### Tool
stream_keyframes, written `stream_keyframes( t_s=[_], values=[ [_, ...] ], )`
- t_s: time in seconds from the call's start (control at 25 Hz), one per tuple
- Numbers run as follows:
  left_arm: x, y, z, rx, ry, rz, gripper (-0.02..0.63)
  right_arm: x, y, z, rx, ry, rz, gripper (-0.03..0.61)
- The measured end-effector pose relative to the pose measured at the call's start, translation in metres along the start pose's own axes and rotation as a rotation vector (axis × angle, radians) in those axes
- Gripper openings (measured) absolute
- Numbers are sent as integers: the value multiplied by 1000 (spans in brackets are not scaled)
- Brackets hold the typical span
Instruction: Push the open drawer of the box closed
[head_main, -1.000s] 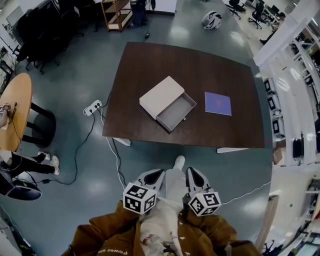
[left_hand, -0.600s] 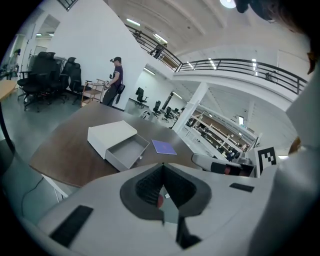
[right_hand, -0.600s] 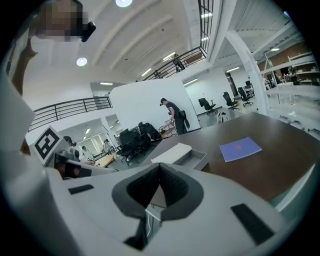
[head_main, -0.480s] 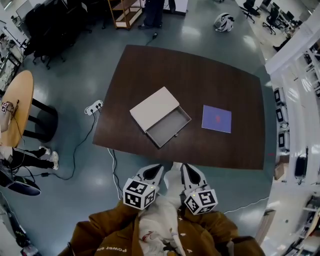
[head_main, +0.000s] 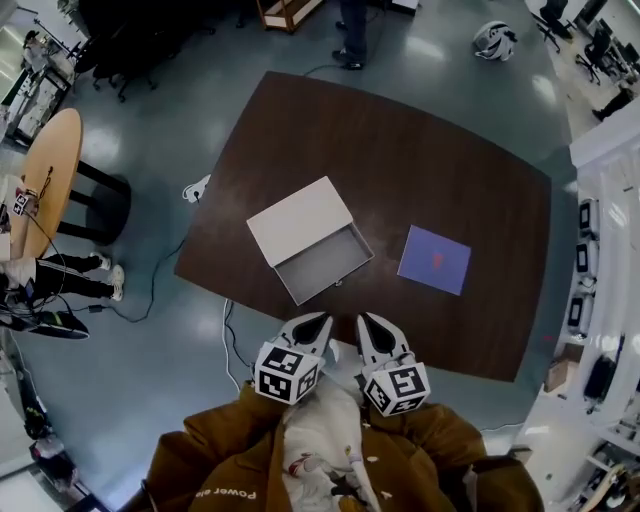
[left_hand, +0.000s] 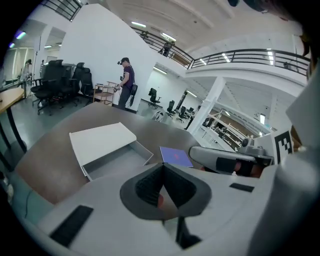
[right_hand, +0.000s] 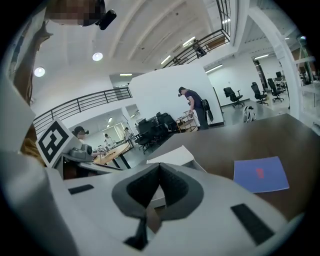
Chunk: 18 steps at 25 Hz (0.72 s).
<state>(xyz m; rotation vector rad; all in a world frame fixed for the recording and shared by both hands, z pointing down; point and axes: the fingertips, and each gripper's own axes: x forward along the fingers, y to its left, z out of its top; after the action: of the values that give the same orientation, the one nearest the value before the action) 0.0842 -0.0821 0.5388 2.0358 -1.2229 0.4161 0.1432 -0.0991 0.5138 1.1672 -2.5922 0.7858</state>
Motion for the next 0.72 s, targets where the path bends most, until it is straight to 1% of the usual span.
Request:
stream_keyframes(
  t_s=[0.16, 0.28, 0.36, 0.56, 0.64, 0.72],
  values=[
    [21, 8, 15, -38, -22, 37, 5, 23, -11, 7, -19, 33, 58, 6],
    [34, 13, 16, -66, -17, 59, 6, 33, -19, 9, -42, 65, 69, 6],
    [44, 17, 12, -72, -6, 72, 6, 40, -26, 8, -52, 86, 63, 6],
    [67, 37, -4, -43, 19, 125, 6, 58, -34, -9, -96, 163, 68, 6],
    [73, 46, -13, -64, 41, 148, 6, 67, -35, -22, -111, 203, 67, 6],
    [78, 56, -24, -103, 66, 170, 6, 79, -37, -36, -123, 240, 72, 6]
  ],
)
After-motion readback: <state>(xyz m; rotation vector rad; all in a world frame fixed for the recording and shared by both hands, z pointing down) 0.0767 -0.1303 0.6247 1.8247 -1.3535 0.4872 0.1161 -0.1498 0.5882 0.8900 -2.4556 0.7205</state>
